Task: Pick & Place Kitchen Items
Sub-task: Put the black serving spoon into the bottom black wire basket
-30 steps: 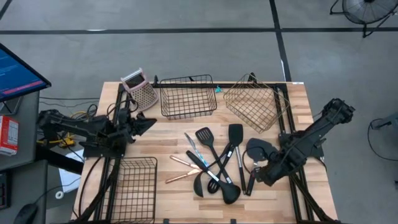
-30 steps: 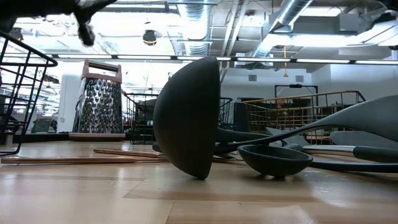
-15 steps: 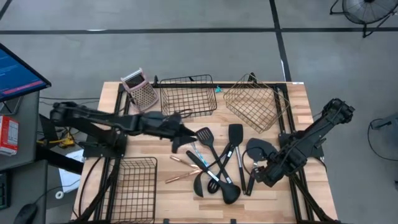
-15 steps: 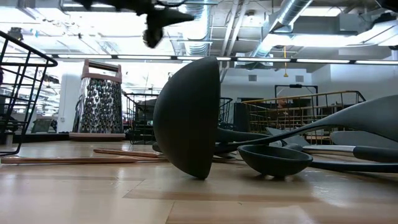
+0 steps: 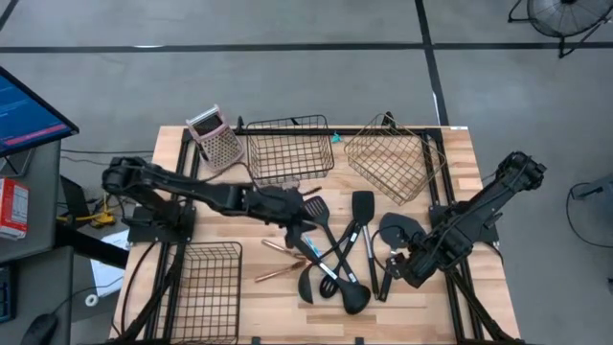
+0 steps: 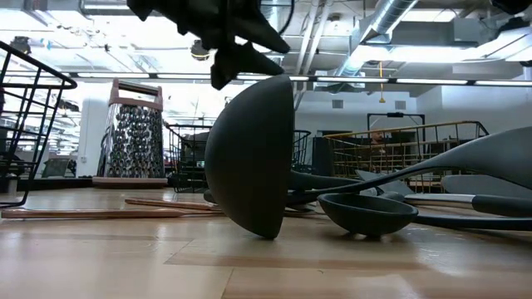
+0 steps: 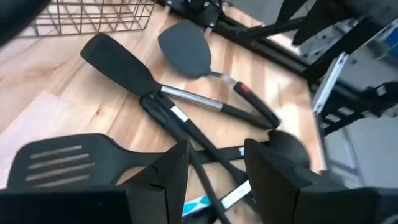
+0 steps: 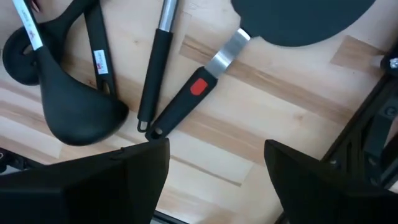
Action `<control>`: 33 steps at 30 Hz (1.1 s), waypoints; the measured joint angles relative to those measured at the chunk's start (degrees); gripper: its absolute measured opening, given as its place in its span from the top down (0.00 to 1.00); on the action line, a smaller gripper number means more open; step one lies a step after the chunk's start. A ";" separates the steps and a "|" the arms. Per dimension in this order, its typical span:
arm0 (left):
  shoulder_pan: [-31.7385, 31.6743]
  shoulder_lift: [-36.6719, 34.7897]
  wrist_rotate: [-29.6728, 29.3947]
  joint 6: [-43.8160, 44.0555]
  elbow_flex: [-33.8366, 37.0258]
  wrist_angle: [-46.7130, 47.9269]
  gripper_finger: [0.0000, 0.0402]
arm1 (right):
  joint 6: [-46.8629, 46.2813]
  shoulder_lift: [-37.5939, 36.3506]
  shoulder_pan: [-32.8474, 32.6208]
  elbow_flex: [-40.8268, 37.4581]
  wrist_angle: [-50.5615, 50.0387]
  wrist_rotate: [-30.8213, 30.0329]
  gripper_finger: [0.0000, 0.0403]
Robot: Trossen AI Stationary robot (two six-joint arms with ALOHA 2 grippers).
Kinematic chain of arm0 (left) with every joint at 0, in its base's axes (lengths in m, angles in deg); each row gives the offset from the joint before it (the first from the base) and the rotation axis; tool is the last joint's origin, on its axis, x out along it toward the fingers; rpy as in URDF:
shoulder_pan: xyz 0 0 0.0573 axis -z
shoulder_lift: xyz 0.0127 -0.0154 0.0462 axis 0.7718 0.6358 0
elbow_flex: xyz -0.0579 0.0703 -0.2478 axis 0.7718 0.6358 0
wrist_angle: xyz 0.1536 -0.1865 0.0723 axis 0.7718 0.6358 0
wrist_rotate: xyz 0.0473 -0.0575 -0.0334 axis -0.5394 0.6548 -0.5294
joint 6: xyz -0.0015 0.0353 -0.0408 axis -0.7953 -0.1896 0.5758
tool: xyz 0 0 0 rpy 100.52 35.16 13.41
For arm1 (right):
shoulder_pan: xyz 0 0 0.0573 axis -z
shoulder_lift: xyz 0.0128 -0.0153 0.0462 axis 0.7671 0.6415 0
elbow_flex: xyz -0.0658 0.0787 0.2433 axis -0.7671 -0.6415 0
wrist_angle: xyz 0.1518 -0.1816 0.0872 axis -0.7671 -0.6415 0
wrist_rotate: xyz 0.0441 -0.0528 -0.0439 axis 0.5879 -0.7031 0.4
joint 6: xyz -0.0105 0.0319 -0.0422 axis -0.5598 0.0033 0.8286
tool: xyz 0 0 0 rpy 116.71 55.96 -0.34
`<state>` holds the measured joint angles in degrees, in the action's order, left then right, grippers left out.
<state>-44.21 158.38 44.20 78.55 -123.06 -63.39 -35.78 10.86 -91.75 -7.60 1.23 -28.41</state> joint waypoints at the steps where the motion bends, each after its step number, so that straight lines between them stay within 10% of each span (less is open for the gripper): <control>1: 0.36 0.94 -1.01 -0.53 -0.34 0.01 0.65 | -0.62 0.01 -0.02 0.00 0.08 -0.11 0.36; 33: 7.18 20.05 -12.92 -3.68 -6.24 -5.65 0.60 | -3.87 0.09 -1.09 0.01 0.96 -7.48 0.36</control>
<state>-37.03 178.43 31.28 74.87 -129.30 -69.04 -39.65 10.95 -92.84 -7.59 2.19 -35.89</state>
